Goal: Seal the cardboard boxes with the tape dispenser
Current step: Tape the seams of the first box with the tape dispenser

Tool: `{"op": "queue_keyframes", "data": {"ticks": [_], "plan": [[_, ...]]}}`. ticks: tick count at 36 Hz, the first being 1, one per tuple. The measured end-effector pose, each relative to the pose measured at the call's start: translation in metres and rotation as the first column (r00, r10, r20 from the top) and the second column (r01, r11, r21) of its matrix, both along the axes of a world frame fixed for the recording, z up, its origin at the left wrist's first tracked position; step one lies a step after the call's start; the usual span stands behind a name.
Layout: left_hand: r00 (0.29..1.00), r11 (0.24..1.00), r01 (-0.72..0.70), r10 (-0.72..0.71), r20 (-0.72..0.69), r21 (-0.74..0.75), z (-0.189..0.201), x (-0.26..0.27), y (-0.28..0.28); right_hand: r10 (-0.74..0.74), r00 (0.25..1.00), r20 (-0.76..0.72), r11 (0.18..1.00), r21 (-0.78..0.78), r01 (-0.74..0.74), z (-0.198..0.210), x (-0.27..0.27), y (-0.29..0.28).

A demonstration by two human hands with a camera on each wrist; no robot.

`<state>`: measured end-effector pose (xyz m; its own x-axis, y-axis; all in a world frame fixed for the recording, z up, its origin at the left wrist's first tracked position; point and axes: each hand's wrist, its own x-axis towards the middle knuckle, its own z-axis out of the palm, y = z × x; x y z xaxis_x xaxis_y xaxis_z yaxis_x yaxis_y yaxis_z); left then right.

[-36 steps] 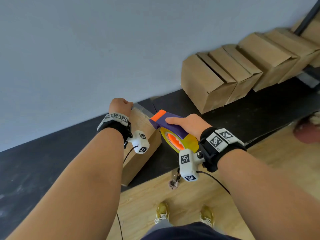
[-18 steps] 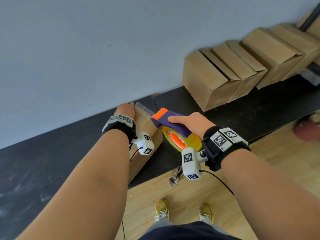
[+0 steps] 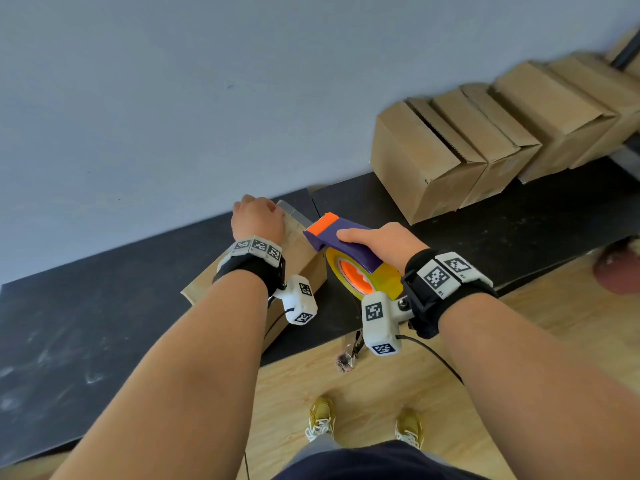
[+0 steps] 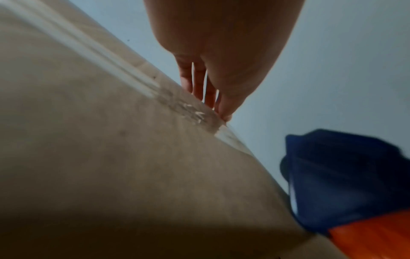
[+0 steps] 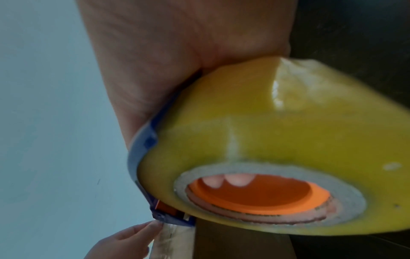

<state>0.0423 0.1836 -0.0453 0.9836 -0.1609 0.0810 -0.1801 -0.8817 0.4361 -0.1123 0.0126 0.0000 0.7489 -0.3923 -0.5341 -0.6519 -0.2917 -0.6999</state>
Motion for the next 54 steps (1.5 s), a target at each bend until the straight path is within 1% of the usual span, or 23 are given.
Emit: {"op": "queue_keyframes", "data": {"ticks": [2, 4, 6, 8, 11, 13, 16, 17, 18, 20, 23, 24, 25, 27, 29, 30, 32, 33, 37, 39, 43, 48, 54], "plan": [[0.997, 0.996, 0.07, -0.071, 0.03, 0.051, 0.002, -0.005, -0.001, -0.001, 1.0, 0.009, 1.0, 0.014, 0.001, 0.0, 0.0, -0.001], [0.984, 0.974, 0.171, -0.178, 0.033, 0.145, 0.002, -0.011, -0.003, -0.001, 1.0, 0.016, 1.0, 0.029, 0.0, 0.001, -0.001, -0.001], [0.973, 0.948, 0.222, -0.232, 0.018, 0.228, 0.003, -0.019, -0.003, 0.0, 1.0, 0.027, 0.999, 0.039, -0.001, 0.002, -0.002, -0.001], [0.962, 0.93, 0.267, -0.274, -0.007, 0.252, 0.005, -0.029, -0.004, 0.0, 0.999, 0.035, 0.999, 0.049, -0.002, 0.003, -0.003, -0.001], [0.951, 0.892, 0.293, -0.31, -0.008, 0.345, 0.006, -0.035, -0.005, 0.007, 1.0, 0.026, 0.997, 0.077, -0.009, 0.003, -0.004, -0.002], [0.948, 0.886, 0.307, -0.318, -0.026, 0.347, 0.006, -0.034, -0.004, 0.008, 1.0, 0.023, 0.995, 0.104, -0.01, 0.002, -0.007, -0.002], [0.946, 0.856, 0.314, -0.32, -0.057, 0.411, 0.01, -0.033, -0.004, -0.007, 0.999, 0.05, 0.991, 0.135, 0.001, 0.001, -0.012, -0.003], [0.948, 0.86, 0.307, -0.315, -0.051, 0.406, 0.011, -0.032, -0.005, -0.005, 0.999, 0.054, 0.99, 0.138, -0.002, 0.001, -0.015, -0.003], [0.942, 0.84, 0.318, -0.334, -0.043, 0.441, 0.011, -0.031, -0.005, 0.005, 0.999, 0.052, 0.991, 0.136, -0.012, 0.001, -0.017, -0.004], [0.94, 0.829, 0.323, -0.338, -0.051, 0.457, 0.011, -0.029, -0.006, 0.023, 0.999, 0.047, 0.992, 0.12, -0.028, 0.0, -0.022, -0.008], [0.945, 0.852, 0.319, -0.319, -0.073, 0.414, 0.01, -0.031, -0.005, 0.044, 0.999, 0.023, 0.994, 0.1, -0.046, -0.003, -0.03, -0.016], [0.942, 0.837, 0.323, -0.327, -0.07, 0.442, 0.008, -0.031, -0.005, 0.052, 0.999, 0.008, 0.993, 0.101, -0.053, -0.004, -0.034, -0.018], [0.95, 0.848, 0.304, -0.304, -0.071, 0.434, 0.009, -0.032, -0.006, 0.057, 0.998, -0.008, 0.993, 0.109, -0.056, -0.006, -0.037, -0.021], [0.955, 0.841, 0.285, -0.288, -0.067, 0.46, 0.011, -0.034, -0.009, 0.053, 0.998, -0.025, 0.99, 0.133, -0.05, -0.009, -0.044, -0.026], [0.955, 0.848, 0.281, -0.292, -0.048, 0.45, 0.011, -0.034, -0.011, 0.053, 0.998, -0.031, 0.988, 0.147, -0.048, -0.012, -0.05, -0.029], [0.958, 0.861, 0.274, -0.282, -0.048, 0.427, 0.009, -0.033, -0.012, 0.053, 0.998, -0.035, 0.987, 0.153, -0.047, -0.014, -0.052, -0.03], [0.974, 0.917, 0.228, -0.216, -0.074, 0.329, 0.006, -0.033, -0.011, 0.051, 0.998, -0.038, 0.984, 0.171, -0.044, -0.016, -0.053, -0.031], [0.977, 0.929, 0.214, -0.199, -0.081, 0.302, 0.004, -0.033, -0.01, 0.052, 0.998, -0.038, 0.983, 0.179, -0.045, -0.017, -0.053, -0.03], [0.976, 0.954, 0.181, -0.145, -0.161, 0.239, 0.004, -0.044, -0.009, 0.052, 0.998, -0.047, 0.984, 0.171, -0.043, -0.022, -0.051, -0.027], [0.974, 0.959, 0.186, -0.151, -0.169, 0.216, 0.003, -0.049, -0.008, 0.046, 0.998, -0.051, 0.986, 0.164, -0.037, -0.026, -0.051, -0.026], [0.972, 0.954, 0.195, -0.157, -0.173, 0.228, -0.008, -0.057, -0.007, 0.053, 0.996, -0.068, 0.988, 0.149, -0.042, -0.03, -0.049, -0.022], [0.97, 0.948, 0.177, -0.123, -0.211, 0.263, -0.016, -0.065, -0.009, 0.064, 0.995, -0.08, 0.987, 0.152, -0.052, -0.035, -0.047, -0.02], [0.974, 0.944, 0.167, -0.113, -0.198, 0.286, -0.021, -0.071, -0.01, 0.058, 0.993, -0.102, 0.986, 0.159, -0.041, -0.037, -0.041, -0.018]]}}
